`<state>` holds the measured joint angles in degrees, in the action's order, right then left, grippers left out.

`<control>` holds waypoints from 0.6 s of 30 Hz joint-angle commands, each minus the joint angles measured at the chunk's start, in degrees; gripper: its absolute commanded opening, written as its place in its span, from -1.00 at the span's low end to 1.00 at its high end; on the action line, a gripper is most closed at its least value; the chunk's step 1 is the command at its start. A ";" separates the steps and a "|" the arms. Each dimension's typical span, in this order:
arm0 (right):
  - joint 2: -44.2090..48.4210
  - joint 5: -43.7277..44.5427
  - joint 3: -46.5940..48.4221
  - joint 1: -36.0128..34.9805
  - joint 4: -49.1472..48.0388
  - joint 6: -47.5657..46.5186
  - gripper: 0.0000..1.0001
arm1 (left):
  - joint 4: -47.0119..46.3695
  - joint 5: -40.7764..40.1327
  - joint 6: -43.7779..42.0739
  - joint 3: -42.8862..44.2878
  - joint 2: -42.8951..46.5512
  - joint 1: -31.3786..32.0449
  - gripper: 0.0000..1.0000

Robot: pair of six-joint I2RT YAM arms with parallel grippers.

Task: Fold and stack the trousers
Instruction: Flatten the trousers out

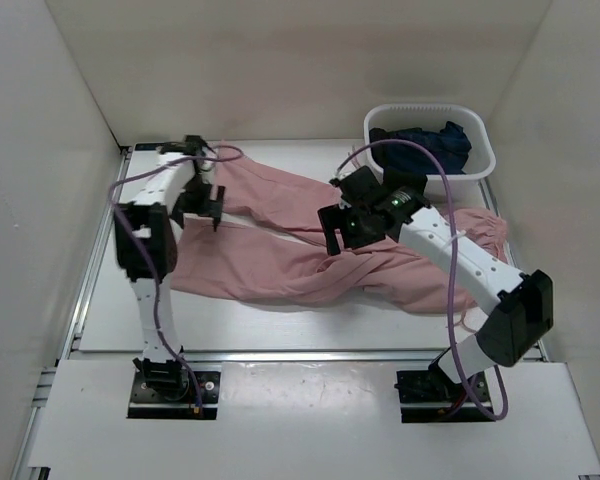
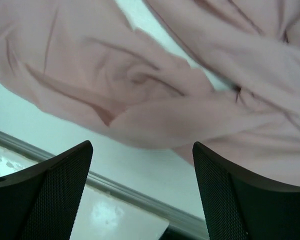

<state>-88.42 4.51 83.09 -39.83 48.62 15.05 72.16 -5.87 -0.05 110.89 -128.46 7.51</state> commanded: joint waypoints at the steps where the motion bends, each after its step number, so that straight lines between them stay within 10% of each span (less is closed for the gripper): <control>1: 6.23 6.18 -4.49 0.11 1.56 4.35 0.73 | -4.54 3.50 0.05 -6.70 23.38 -8.80 1.00; 10: 16.43 22.36 -13.22 5.63 7.09 19.57 0.87 | -23.50 -4.05 0.05 -52.50 36.87 -11.99 1.00; 18: 23.64 32.12 -18.48 13.73 13.60 29.58 0.95 | -28.83 0.31 0.05 -51.84 32.34 -15.76 1.00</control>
<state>-68.07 29.41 66.30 -27.35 58.19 37.60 50.02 -8.25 -0.08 54.37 -94.00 -5.76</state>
